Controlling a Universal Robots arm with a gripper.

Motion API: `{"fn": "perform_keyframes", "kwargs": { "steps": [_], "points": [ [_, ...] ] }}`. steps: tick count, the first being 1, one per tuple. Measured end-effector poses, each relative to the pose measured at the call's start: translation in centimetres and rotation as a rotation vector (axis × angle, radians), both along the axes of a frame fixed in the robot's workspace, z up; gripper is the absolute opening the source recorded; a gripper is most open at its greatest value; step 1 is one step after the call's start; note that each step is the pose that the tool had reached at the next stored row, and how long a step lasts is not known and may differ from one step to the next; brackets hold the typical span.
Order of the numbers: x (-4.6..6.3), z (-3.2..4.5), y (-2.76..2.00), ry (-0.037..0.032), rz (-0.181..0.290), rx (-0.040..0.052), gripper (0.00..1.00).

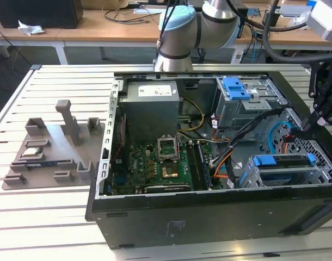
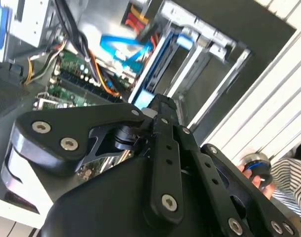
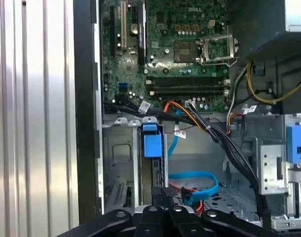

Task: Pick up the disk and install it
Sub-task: 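Insert the disk into the insertion slot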

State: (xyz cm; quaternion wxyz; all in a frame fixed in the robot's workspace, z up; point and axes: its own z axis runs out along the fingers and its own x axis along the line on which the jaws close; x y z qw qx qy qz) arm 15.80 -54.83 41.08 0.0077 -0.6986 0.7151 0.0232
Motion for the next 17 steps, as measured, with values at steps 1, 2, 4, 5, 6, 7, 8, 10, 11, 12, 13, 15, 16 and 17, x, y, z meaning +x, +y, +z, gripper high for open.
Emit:
{"fn": "perform_keyframes", "kwargs": {
  "steps": [1,2,4,5,6,7,8,10,11,12,13,15,16,17],
  "points": [
    [0.5,-0.20,0.06,0.0010,0.000,-0.0013,0.11],
    [0.8,-0.33,0.09,0.0014,0.000,-0.0019,0.11],
    [1.4,-0.74,0.12,0.0022,0.000,-0.0032,0.11],
    [1.6,-0.87,0.13,0.0023,0.000,-0.0034,0.11],
    [1.8,-1.02,0.13,0.0024,0.000,-0.0036,0.11],
    [2.0,-1.14,0.14,0.0025,0.000,-0.0036,0.11],
    [2.1,-1.28,0.14,0.0027,0.000,-0.0037,0.11],
    [2.4,-1.53,0.15,0.0026,0.000,-0.0048,0.11],
    [2.4,-1.54,0.14,0.0026,0.000,-0.0053,0.11],
    [2.4,-1.54,0.14,0.0027,0.000,-0.0053,0.11],
    [2.4,-1.54,0.14,0.0027,0.000,-0.0053,0.11],
    [2.4,-1.55,0.14,0.0027,0.000,-0.0052,0.11],
    [2.4,-1.55,0.14,0.0027,0.000,-0.0052,0.11],
    [2.4,-1.55,0.14,0.0027,0.000,-0.0052,0.11]
  ]
}}
